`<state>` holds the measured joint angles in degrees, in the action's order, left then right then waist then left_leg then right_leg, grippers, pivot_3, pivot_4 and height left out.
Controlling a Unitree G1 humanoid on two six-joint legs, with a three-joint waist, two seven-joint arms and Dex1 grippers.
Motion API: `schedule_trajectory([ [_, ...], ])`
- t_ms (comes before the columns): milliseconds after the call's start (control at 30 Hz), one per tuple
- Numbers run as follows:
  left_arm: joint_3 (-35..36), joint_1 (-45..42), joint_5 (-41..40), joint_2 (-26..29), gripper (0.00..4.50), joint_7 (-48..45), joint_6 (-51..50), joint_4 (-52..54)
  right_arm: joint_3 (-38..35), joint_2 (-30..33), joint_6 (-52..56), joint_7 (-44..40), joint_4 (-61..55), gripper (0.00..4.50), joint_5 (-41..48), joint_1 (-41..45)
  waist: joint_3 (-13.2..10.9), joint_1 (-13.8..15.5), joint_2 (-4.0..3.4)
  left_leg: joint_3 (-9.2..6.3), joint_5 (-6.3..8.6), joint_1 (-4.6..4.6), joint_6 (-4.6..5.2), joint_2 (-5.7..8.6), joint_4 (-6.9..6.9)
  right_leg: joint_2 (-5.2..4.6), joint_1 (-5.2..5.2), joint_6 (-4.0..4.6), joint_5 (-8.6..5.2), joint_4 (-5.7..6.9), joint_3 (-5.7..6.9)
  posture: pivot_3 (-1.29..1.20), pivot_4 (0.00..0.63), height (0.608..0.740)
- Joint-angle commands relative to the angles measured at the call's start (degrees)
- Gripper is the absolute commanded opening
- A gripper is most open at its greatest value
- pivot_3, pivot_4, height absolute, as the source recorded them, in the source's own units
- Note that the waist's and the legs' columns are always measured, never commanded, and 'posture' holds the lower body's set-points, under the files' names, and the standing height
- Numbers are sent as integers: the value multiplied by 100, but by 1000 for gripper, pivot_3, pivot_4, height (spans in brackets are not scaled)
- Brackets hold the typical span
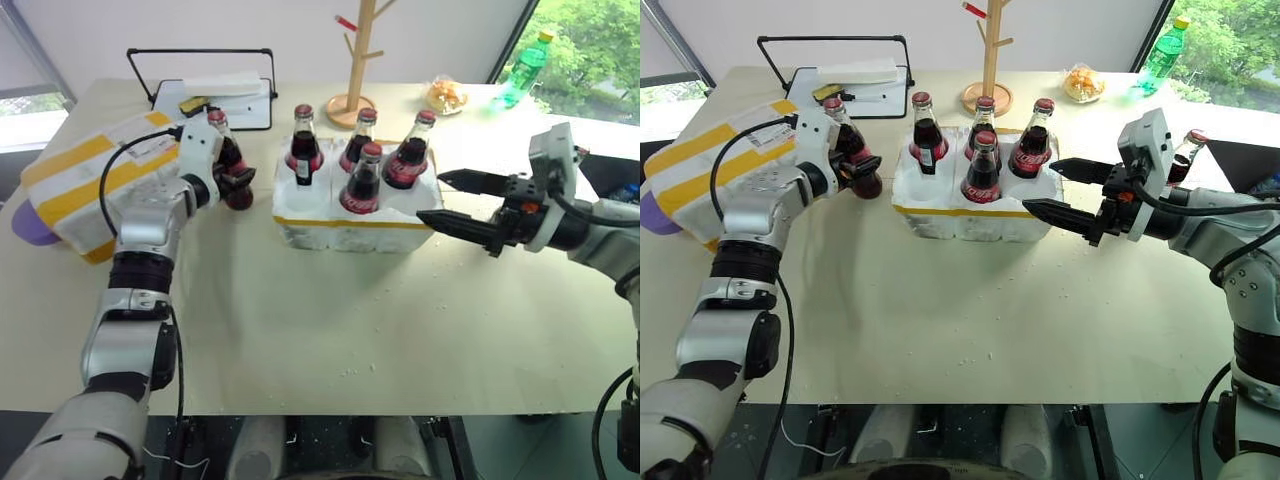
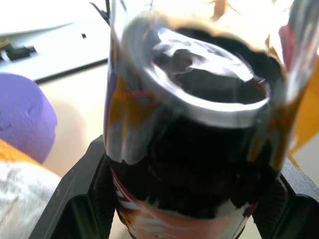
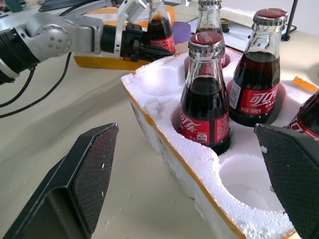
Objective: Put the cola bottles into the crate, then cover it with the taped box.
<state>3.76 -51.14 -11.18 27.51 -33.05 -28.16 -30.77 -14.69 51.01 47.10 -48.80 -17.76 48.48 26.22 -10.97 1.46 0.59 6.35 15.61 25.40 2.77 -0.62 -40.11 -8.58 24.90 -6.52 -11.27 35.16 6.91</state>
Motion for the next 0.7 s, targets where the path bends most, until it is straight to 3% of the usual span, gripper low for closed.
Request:
schedule_trajectory([
  [33, 396, -275, -904, 497, 2811, -945, -846, 1250, -239, 120, -105, -56, -163, 4500, 11, 7, -3, -18, 5, 0, 0, 1, 0, 0, 0, 0, 1, 0, 0, 0, 0, 0, 150, 740],
  [167, 551, -722, -1714, 950, 2811, -1597, -1901, 1984, -259, 149, -120, -79, -190, 4500, -15, -75, -13, -31, 21, -4, 0, 12, 0, 2, -1, -2, 5, 0, 0, -1, 3, 0, 150, 740],
  [333, 511, -1703, -2154, 1056, 2811, -2189, -2321, 1547, -202, 152, -204, -88, -217, 4500, -147, -165, -13, -51, 20, -5, 0, 2, 0, 5, -1, -2, -5, -2, 0, -5, 2, 0, 150, 740],
  [467, 81, -2120, -1944, 768, 2811, -2454, -2081, 1232, -179, 98, -178, -54, -172, 4500, -133, -60, -12, -72, 19, -4, -1, -1, -1, 4, -1, 0, -5, -3, -1, -3, 2, 0, 150, 740],
  [700, -848, -1748, -1402, 589, 2811, -3129, -1351, 1329, -229, 41, -115, 105, -278, 4500, -54, -71, -13, -76, 18, 3, -2, -1, -3, 3, 1, 1, -3, -4, -1, -2, 0, 0, 150, 740],
])
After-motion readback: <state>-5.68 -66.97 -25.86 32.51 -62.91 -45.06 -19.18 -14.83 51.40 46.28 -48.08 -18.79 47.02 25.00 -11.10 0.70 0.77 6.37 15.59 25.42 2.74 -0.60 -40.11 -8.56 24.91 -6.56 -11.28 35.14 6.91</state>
